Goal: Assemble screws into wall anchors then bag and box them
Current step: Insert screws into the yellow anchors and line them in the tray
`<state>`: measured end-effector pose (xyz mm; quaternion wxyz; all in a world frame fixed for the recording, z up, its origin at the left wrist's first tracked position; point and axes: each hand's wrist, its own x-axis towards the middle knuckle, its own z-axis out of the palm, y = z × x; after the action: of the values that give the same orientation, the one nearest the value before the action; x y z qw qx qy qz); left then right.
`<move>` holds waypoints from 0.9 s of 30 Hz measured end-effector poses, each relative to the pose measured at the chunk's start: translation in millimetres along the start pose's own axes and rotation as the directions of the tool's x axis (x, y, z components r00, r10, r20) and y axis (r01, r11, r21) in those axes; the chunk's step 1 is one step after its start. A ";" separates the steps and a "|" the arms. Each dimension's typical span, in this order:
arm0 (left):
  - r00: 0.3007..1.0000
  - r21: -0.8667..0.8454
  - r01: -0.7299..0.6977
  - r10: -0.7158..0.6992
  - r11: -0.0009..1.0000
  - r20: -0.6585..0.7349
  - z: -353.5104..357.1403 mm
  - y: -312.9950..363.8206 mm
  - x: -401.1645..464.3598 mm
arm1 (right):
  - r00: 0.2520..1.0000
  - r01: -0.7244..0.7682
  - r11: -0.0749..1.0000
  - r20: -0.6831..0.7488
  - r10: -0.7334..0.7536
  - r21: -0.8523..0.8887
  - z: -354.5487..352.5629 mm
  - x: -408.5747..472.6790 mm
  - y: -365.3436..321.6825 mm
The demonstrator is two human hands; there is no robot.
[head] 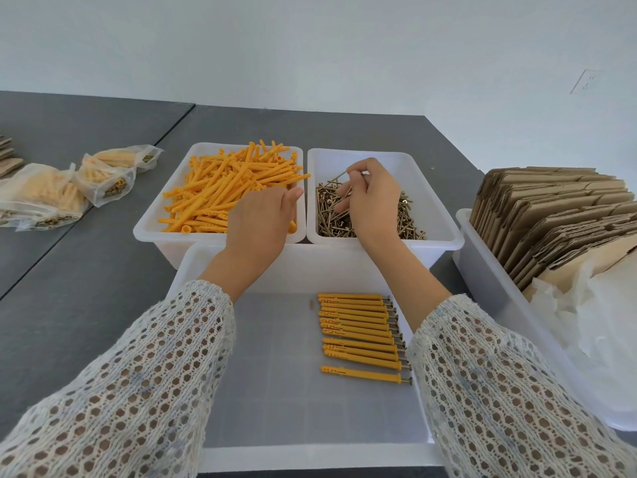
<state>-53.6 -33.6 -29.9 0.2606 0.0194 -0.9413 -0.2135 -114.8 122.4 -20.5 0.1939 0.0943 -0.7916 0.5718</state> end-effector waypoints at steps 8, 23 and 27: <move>0.999 0.090 -0.044 0.046 0.995 -0.021 6.0 -2.8 1.7 | 0.984 -0.162 0.893 -0.003 0.180 0.420 4.4 -6.1 -11.3; 0.983 0.037 -0.177 0.178 0.984 -0.041 7.5 -2.0 -0.3 | 0.962 -0.275 0.818 0.149 0.230 0.506 17.1 -13.9 -14.8; 0.984 0.005 -0.175 0.175 0.985 -0.032 6.2 -2.3 -0.2 | 0.958 -0.255 0.775 0.045 0.282 0.578 12.5 -9.9 -12.8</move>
<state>-56.7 -33.2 -35.7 0.2935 -0.0595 -0.9353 -0.1887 -103.5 105.6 -16.9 0.0899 0.0223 -0.5812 0.8085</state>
